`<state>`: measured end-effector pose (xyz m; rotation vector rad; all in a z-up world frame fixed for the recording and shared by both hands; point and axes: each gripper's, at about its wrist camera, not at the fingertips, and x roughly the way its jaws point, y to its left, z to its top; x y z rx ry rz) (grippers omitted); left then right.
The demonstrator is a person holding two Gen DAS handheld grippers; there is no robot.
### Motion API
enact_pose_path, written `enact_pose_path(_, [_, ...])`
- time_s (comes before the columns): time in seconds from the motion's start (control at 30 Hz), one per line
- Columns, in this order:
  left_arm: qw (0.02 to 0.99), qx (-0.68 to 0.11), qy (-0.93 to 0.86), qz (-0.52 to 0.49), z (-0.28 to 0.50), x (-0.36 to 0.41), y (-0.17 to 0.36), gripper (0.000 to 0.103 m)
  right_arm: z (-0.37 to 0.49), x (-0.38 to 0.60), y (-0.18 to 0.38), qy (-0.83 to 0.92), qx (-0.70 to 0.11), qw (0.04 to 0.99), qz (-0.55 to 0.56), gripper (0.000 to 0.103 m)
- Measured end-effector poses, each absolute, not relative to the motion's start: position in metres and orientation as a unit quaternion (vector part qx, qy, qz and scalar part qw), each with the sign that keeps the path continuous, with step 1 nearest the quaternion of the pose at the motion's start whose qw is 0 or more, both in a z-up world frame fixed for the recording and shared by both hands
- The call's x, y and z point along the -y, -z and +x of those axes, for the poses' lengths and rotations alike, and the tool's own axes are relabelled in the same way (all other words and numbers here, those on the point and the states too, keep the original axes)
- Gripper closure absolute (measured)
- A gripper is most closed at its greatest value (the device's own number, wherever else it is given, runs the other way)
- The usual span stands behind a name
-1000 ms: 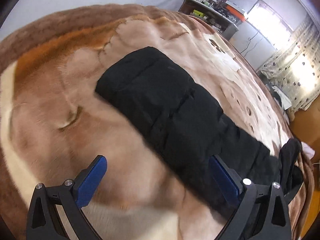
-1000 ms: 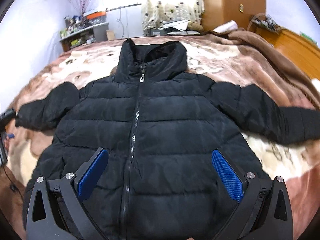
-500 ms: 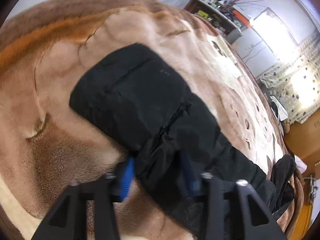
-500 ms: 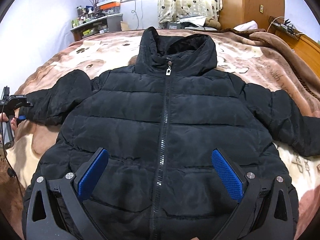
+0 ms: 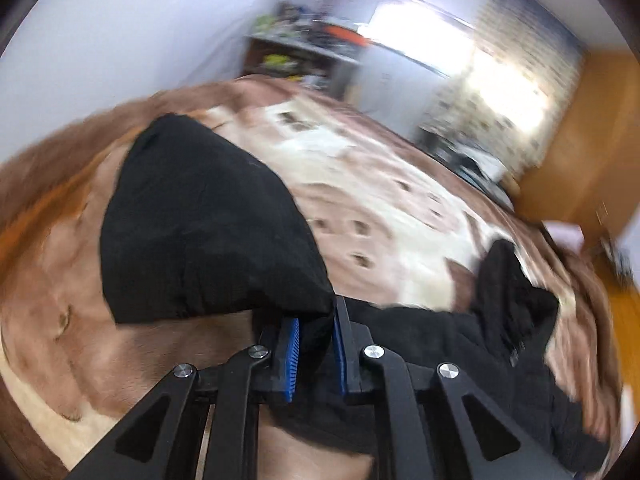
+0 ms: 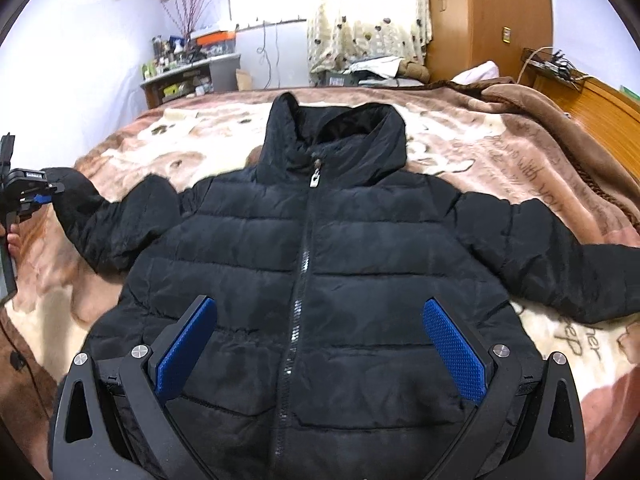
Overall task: Fold large clothes
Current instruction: 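Lift the held sleeve and fold it across the jacket body with the left gripper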
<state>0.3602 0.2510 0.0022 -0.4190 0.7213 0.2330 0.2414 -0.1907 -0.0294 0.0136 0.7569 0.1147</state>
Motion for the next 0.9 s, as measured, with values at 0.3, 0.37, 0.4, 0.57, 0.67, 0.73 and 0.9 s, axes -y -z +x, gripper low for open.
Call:
enact_pose_path(0.3, [0.929, -0.356, -0.001, -0.099, 0.369, -0.112, -0.030, 0.088, 0.234, 0.227, 0.017, -0.034, -0.352, 0.935, 0.026, 0.000])
enact_pose_path(0.37, [0.929, -0.362, 0.012, -0.078, 0.370, -0.085, -0.028, 0.088, 0.235, 0.233, 0.017, -0.027, -0.349, 0.936, 0.019, 0.000])
enact_pose_path(0.4, [0.928, -0.366, 0.023, -0.068, 0.371, -0.070, -0.025, 0.088, 0.235, 0.237, 0.017, -0.024, -0.348, 0.937, 0.019, 0.000])
enact_pose_path(0.57, [0.914, -0.399, 0.063, -0.048, 0.383, -0.006, -0.005, 0.088, 0.236, 0.264, 0.021, -0.009, -0.349, 0.936, 0.050, 0.000])
enact_pose_path(0.67, [0.908, -0.409, 0.086, -0.033, 0.389, 0.027, 0.011, 0.088, 0.235, 0.279, 0.026, 0.003, -0.351, 0.934, 0.059, 0.000])
enact_pose_path(0.73, [0.902, -0.421, 0.091, -0.034, 0.394, 0.045, 0.021, 0.088, 0.234, 0.287, 0.031, 0.007, -0.357, 0.932, 0.063, 0.000])
enact_pose_path(0.9, [0.891, -0.440, 0.113, -0.027, 0.401, 0.083, 0.046, 0.088, 0.230, 0.302, 0.040, 0.022, -0.362, 0.930, 0.063, 0.000])
